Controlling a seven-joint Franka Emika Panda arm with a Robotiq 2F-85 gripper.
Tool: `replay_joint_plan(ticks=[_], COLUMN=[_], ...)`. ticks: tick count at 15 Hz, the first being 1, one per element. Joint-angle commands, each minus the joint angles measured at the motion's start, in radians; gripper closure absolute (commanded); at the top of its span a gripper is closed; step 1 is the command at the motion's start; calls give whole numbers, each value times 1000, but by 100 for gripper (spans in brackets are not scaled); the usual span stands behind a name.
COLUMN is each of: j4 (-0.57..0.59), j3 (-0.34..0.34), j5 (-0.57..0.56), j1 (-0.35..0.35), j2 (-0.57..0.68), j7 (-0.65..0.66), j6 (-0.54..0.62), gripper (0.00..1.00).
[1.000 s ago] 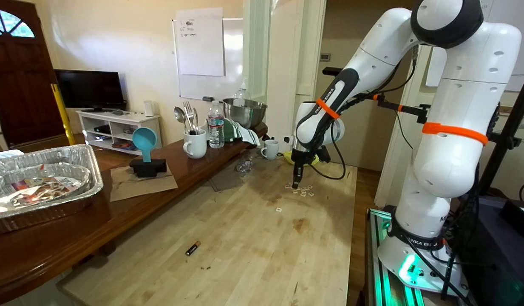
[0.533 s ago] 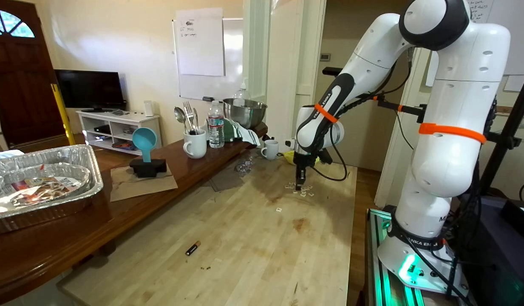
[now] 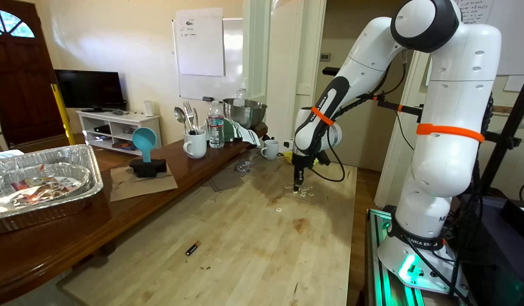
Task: Create the word 'Yet' using the tiles on the counter.
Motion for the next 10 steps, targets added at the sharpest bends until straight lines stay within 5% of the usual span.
replay_joint_plan(ticks=[1, 10], j4=[18, 5], j3=[29, 30], j5=[16, -59], j1=[-24, -7], j2=[51, 71], j7=[-29, 129], j6=[29, 13], gripper=[100, 100])
